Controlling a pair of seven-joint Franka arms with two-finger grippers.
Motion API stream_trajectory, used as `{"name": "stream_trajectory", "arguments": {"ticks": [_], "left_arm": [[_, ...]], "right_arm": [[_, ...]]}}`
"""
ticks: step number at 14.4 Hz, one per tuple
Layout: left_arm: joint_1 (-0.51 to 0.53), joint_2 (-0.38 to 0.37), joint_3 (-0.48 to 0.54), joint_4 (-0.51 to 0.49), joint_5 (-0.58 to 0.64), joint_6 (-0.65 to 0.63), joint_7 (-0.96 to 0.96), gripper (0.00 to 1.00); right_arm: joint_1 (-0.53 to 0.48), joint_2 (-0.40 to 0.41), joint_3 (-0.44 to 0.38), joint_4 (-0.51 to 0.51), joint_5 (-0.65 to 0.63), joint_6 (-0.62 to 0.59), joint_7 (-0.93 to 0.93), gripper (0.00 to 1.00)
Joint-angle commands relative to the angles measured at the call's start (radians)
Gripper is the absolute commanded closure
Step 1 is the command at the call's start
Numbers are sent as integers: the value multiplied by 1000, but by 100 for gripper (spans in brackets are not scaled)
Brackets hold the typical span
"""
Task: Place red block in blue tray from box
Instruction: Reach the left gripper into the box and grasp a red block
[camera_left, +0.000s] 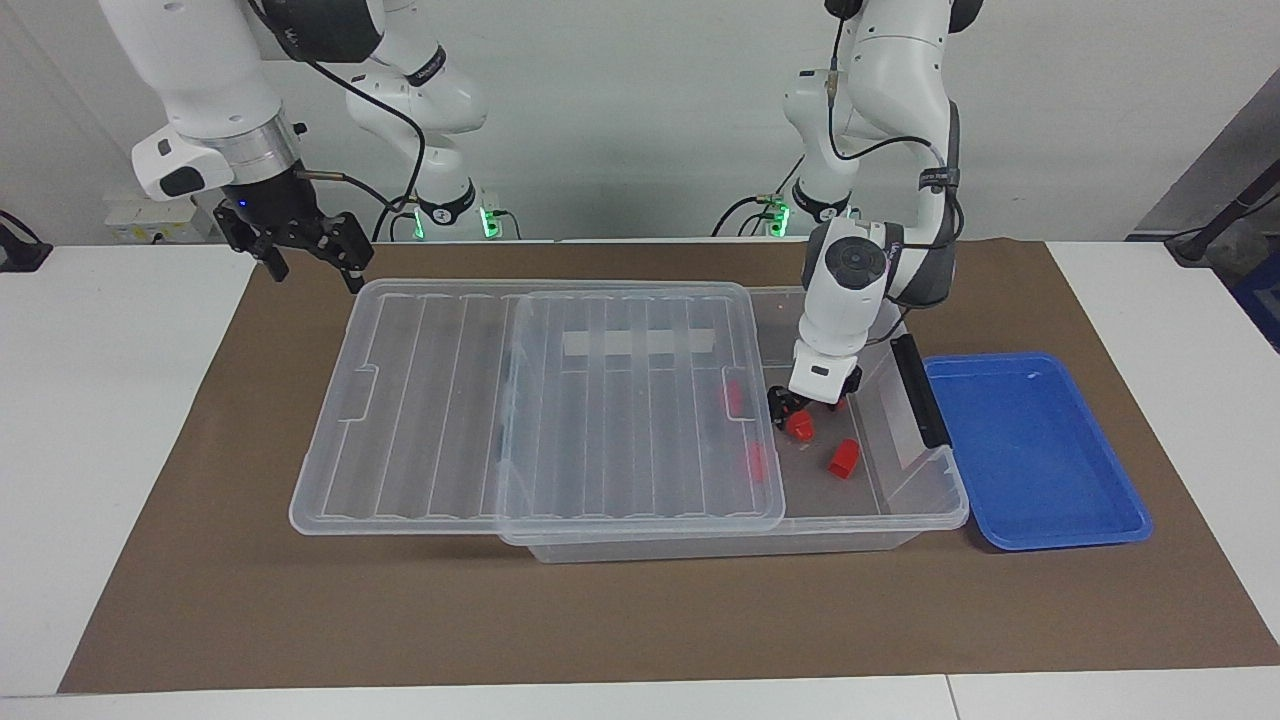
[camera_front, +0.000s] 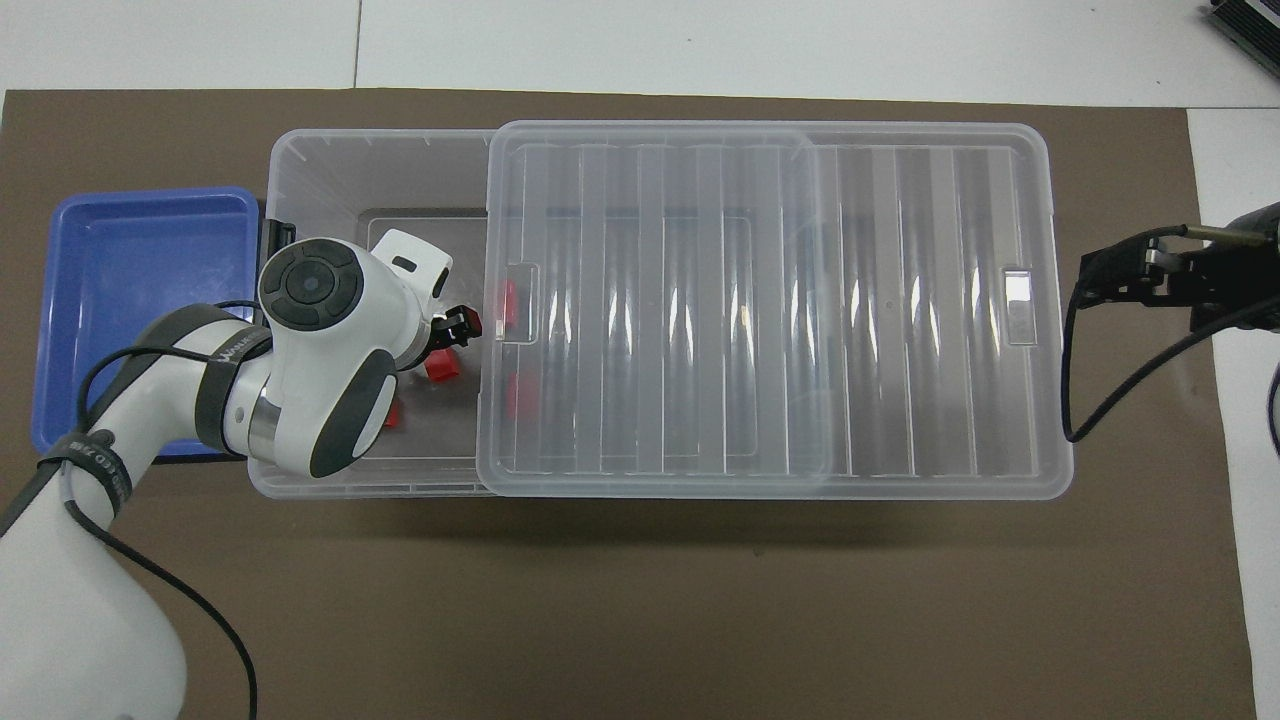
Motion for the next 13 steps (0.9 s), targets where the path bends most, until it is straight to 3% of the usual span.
{"name": "stream_trajectory", "arguments": {"ticks": [1,9,11,13], "left_arm": [[-32,-6,11,-21,9,33,-18,0],[-35,12,11,-23,9,59,-18,1],[-35,12,11,-23,9,59,-18,11],[-35,12,11,-21,9,58,-18,27]], "right_arm": [[-11,5,5,6,12,-15,8,0],[-11,5,5,6,14,-15,8,0],[-11,5,5,6,14,-15,8,0],[-11,5,5,8,14,-15,8,0]]}}
